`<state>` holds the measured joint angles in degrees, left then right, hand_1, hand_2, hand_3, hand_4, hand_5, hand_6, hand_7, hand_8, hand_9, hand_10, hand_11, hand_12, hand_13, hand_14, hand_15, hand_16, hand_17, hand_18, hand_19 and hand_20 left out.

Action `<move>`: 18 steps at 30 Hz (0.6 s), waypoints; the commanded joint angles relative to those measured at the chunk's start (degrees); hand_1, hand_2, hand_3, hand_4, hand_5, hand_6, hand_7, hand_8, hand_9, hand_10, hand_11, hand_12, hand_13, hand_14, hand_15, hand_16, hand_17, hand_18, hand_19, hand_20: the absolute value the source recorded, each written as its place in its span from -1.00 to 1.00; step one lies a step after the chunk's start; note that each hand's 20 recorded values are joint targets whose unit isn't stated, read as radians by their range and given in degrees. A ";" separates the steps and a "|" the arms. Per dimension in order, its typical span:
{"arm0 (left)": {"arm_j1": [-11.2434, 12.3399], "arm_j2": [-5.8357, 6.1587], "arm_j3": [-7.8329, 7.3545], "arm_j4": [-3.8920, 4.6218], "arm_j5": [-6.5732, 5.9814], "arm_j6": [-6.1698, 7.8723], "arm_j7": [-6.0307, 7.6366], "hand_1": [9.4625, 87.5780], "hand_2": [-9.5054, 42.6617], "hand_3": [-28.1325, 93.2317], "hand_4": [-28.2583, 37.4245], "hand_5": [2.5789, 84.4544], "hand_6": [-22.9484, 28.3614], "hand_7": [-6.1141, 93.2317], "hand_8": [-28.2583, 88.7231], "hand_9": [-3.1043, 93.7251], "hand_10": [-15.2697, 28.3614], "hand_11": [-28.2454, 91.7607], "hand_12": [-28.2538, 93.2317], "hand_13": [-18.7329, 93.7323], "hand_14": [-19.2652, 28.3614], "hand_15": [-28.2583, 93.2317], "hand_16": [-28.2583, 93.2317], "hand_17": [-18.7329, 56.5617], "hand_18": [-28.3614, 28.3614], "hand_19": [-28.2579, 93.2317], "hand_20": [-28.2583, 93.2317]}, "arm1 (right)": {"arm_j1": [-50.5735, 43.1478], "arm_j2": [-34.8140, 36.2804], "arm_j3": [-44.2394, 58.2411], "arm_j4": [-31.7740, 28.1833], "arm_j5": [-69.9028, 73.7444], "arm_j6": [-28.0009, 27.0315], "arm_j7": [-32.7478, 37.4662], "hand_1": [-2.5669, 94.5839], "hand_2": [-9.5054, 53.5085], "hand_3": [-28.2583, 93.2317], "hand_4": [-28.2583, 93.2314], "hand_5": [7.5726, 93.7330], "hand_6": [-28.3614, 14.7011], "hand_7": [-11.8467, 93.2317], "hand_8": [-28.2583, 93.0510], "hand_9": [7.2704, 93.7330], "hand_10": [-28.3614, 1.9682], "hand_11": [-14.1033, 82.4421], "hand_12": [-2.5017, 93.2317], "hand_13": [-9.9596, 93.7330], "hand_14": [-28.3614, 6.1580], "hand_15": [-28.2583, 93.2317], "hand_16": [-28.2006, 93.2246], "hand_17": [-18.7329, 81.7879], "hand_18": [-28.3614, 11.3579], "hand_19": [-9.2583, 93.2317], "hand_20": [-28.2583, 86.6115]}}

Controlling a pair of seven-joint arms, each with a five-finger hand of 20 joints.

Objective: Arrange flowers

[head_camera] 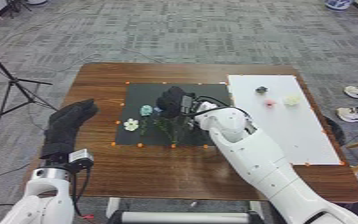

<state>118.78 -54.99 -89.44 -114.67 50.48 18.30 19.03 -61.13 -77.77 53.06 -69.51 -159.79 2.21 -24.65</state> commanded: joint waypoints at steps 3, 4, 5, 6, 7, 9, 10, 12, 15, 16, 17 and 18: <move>-0.17 -0.53 0.26 0.04 0.05 -0.85 -0.33 -0.55 -0.71 0.65 -0.69 0.19 -0.02 -0.46 -0.65 0.12 0.29 -0.17 -0.30 0.06 0.49 -0.22 -0.53 -0.33 0.41 -0.39 -0.24 | -0.40 0.57 0.40 0.95 -1.06 0.82 -0.70 0.18 -0.70 0.43 -1.00 0.45 0.57 -0.10 -0.64 0.73 0.36 -0.33 -0.54 0.72 0.25 0.50 0.06 0.14 -0.69 0.86 0.49; -0.17 -0.58 0.29 0.02 0.01 -0.67 -0.32 -0.55 -0.71 0.65 -0.69 0.19 -0.03 -0.46 -0.65 0.12 0.29 -0.17 -0.30 0.06 0.49 -0.22 -0.53 -0.33 0.41 -0.39 -0.24 | -0.35 0.54 0.41 0.93 -0.49 0.30 -0.52 0.17 -0.71 0.44 -0.99 0.45 0.58 -0.09 -0.64 0.73 0.36 -0.33 -0.54 0.72 0.24 0.50 0.06 0.14 -0.69 0.86 0.49; -0.26 -0.59 0.31 0.04 -0.04 -0.70 -0.33 -0.55 -0.71 0.65 -0.69 0.19 -0.03 -0.46 -0.65 0.12 0.29 -0.17 -0.30 0.06 0.49 -0.22 -0.53 -0.33 0.41 -0.39 -0.24 | -0.35 0.63 0.43 0.75 -0.05 -0.19 -0.38 0.14 -0.72 0.47 -0.97 0.45 0.58 -0.09 -0.64 0.73 0.34 -0.33 -0.54 0.71 0.23 0.50 0.06 0.14 -0.69 0.86 0.49; -0.37 -0.64 0.37 0.06 0.01 -0.70 -0.36 -0.55 -0.71 0.65 -0.68 0.19 -0.03 -0.46 -0.65 0.12 0.29 -0.17 -0.30 0.06 0.49 -0.22 -0.53 -0.33 0.41 -0.39 -0.24 | -0.41 0.63 0.61 0.59 0.10 -0.66 -0.30 0.11 -0.73 0.48 -0.96 0.44 0.59 -0.09 -0.64 0.72 0.33 -0.33 -0.55 0.71 0.22 0.50 0.06 0.14 -0.69 0.86 0.49; -0.30 -0.66 0.33 0.03 0.05 -0.81 -0.33 -0.55 -0.71 0.65 -0.68 0.19 -0.03 -0.46 -0.65 0.12 0.29 -0.17 -0.30 0.06 0.49 -0.22 -0.53 -0.33 0.41 -0.39 -0.24 | -0.44 0.74 0.53 0.34 0.49 -1.17 -0.03 0.08 -0.75 0.49 -0.94 0.43 0.58 -0.09 -0.64 0.72 0.32 -0.32 -0.55 0.71 0.22 0.50 0.06 0.14 -0.70 0.86 0.49; -0.32 -0.78 0.33 0.04 0.13 -1.01 -0.44 -0.55 -0.71 0.65 -0.68 0.19 -0.03 -0.46 -0.65 0.12 0.29 -0.17 -0.30 0.06 0.49 -0.22 -0.53 -0.33 0.41 -0.39 -0.24 | -0.45 0.93 0.36 0.06 0.82 -1.71 0.22 0.04 -0.78 0.50 -0.92 0.39 0.54 -0.09 -0.64 0.70 0.29 -0.32 -0.56 0.71 0.20 0.50 0.05 0.13 -0.72 0.86 0.50; -0.27 -0.74 0.39 0.00 0.05 -1.00 -0.38 -0.55 -0.71 0.65 -0.68 0.19 -0.03 -0.46 -0.65 0.12 0.29 -0.17 -0.30 0.06 0.49 -0.22 -0.53 -0.33 0.41 -0.39 -0.24 | -0.49 1.17 0.23 -0.18 0.83 -1.72 0.26 0.02 -0.79 0.50 -0.90 0.37 0.52 -0.09 -0.63 0.69 0.28 -0.31 -0.57 0.70 0.20 0.50 0.05 0.13 -0.72 0.86 0.50; 0.02 -0.78 0.18 -0.11 0.09 -1.17 -0.39 -0.56 -0.72 0.65 -0.68 0.19 -0.02 -0.46 -0.65 0.12 0.29 -0.17 -0.30 0.06 0.49 -0.22 -0.53 -0.33 0.41 -0.39 -0.24 | -0.43 1.59 -0.09 -0.67 0.98 -2.41 0.34 0.00 -0.82 0.50 -0.89 0.33 0.48 -0.09 -0.62 0.67 0.27 -0.31 -0.57 0.70 0.19 0.50 0.05 0.12 -0.73 0.86 0.50; 0.18 -0.70 0.05 -0.11 -0.02 -1.15 -0.29 -0.56 -0.72 0.65 -0.68 0.19 -0.02 -0.46 -0.65 0.12 0.29 -0.17 -0.30 0.06 0.49 -0.22 -0.53 -0.33 0.41 -0.39 -0.24 | -0.33 2.15 -0.54 -1.25 1.55 -2.87 0.70 -0.02 -0.85 0.51 -0.88 0.32 0.46 -0.09 -0.62 0.66 0.27 -0.31 -0.57 0.69 0.18 0.51 0.05 0.12 -0.73 0.86 0.50; 0.35 -0.71 -0.05 -0.18 -0.03 -1.10 -0.25 -0.56 -0.72 0.65 -0.68 0.19 -0.02 -0.46 -0.65 0.12 0.29 -0.17 -0.30 0.06 0.49 -0.22 -0.53 -0.33 0.41 -0.39 -0.24 | -0.31 2.32 -0.74 -1.50 1.86 -3.18 0.96 -0.02 -0.85 0.51 -0.88 0.31 0.46 -0.09 -0.62 0.66 0.27 -0.31 -0.57 0.69 0.17 0.51 0.05 0.12 -0.73 0.86 0.50; 0.44 -0.67 -0.08 -0.23 -0.13 -1.09 -0.15 -0.56 -0.72 0.65 -0.68 0.19 -0.03 -0.46 -0.65 0.12 0.29 -0.17 -0.30 0.06 0.49 -0.22 -0.53 -0.33 0.41 -0.39 -0.24 | -0.27 2.41 -0.89 -1.64 2.10 -3.18 1.29 -0.03 -0.87 0.51 -0.88 0.31 0.45 -0.09 -0.61 0.65 0.27 -0.31 -0.57 0.68 0.17 0.51 0.05 0.11 -0.73 0.85 0.50; 0.55 -0.67 -0.18 -0.28 -0.12 -1.15 -0.15 -0.56 -0.72 0.65 -0.68 0.19 -0.03 -0.46 -0.65 0.12 0.29 -0.17 -0.30 0.06 0.49 -0.22 -0.53 -0.33 0.41 -0.39 -0.24 | -0.21 2.29 -0.74 -1.62 2.10 -3.43 1.18 -0.03 -0.87 0.51 -0.87 0.30 0.44 -0.10 -0.61 0.64 0.26 -0.31 -0.57 0.68 0.17 0.52 0.05 0.11 -0.73 0.85 0.50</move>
<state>118.50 -55.20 -89.23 -114.63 50.49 17.87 18.95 -61.55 -76.37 52.78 -70.14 -158.31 -0.02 -24.24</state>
